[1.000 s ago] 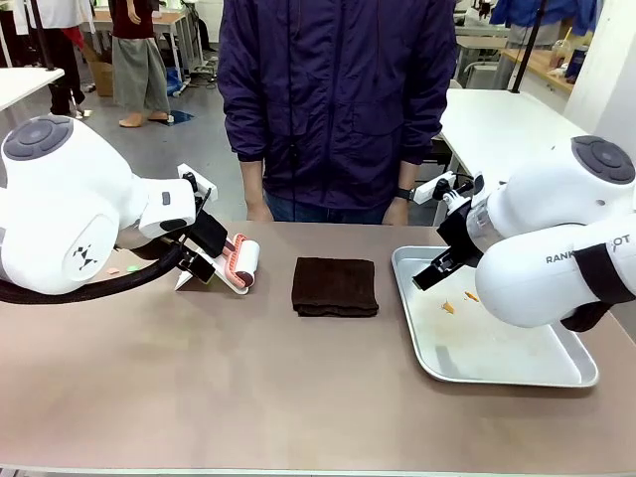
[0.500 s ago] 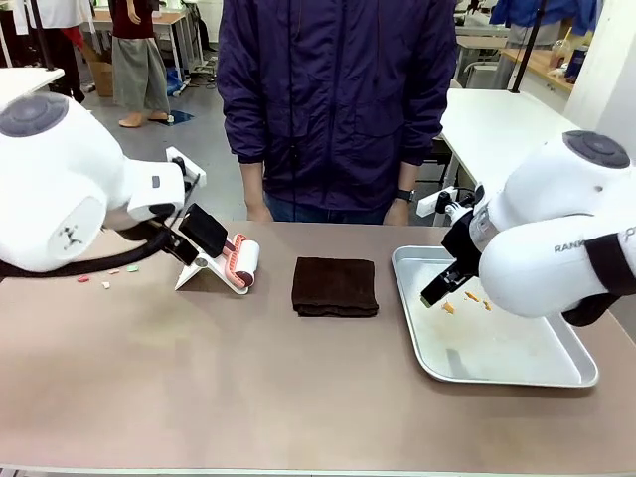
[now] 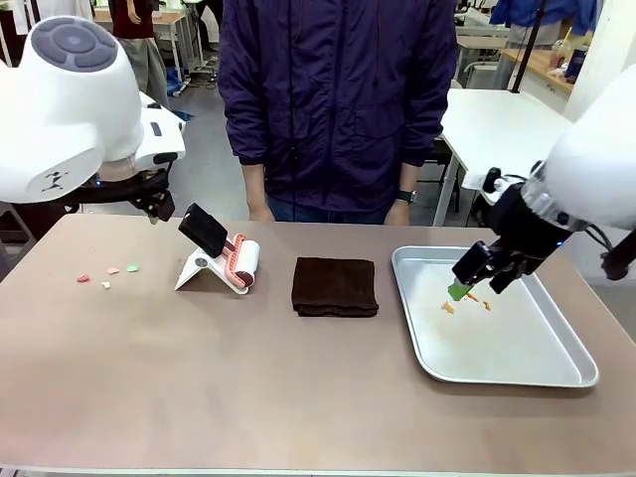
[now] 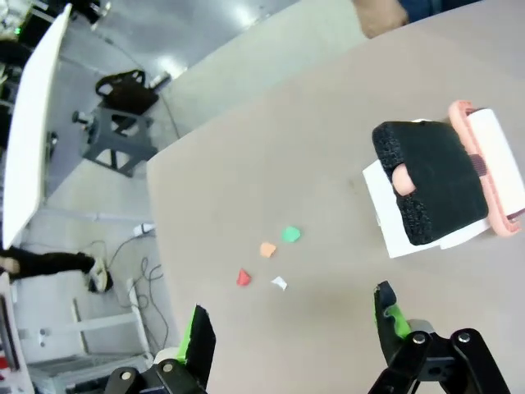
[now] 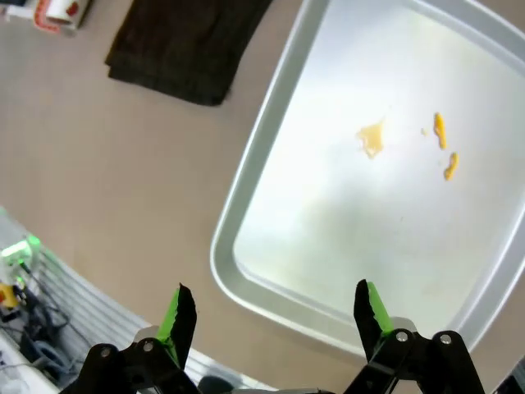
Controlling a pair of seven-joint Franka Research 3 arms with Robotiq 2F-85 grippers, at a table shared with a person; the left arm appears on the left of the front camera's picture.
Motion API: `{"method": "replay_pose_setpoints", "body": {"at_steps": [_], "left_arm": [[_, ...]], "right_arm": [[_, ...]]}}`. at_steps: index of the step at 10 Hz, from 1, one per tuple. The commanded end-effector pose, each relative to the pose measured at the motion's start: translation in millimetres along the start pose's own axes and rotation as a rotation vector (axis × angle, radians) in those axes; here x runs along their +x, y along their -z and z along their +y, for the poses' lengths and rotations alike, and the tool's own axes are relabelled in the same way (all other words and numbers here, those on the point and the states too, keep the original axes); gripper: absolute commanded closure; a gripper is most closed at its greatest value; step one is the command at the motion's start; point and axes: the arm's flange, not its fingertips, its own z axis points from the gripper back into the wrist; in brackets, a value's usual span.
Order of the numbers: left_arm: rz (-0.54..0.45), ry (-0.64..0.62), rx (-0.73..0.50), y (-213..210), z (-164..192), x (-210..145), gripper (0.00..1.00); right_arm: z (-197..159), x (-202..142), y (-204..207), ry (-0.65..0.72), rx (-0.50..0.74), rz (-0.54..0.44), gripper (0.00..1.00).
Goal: Clean the surface of the table.
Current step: Hold the Lint Roller with your left hand and the towel with your right hand.
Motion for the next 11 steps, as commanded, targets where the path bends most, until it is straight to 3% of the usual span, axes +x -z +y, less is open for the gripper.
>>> {"method": "replay_pose_setpoints", "body": {"at_steps": [1, 8, 9, 11], "left_arm": [[-0.043, 0.075, -0.045, 17, 9, -6, 0.0], [-0.027, 0.072, -0.055, 18, 8, -3, 0.0], [-0.001, 0.138, -0.311, 9, 13, 1, 0.0], [0.092, 0.127, -0.571, 10, 46, 7, 0.0]], "right_arm": [[2, 4, 24, -0.066, -0.05, -0.01, 0.0], [6, 8, 24, -0.042, -0.035, 0.004, 0.0], [10, 5, 19, -0.062, -0.027, 0.005, 0.0], [-8, 2, -3, 0.017, 0.147, -0.057, 0.0]]}}
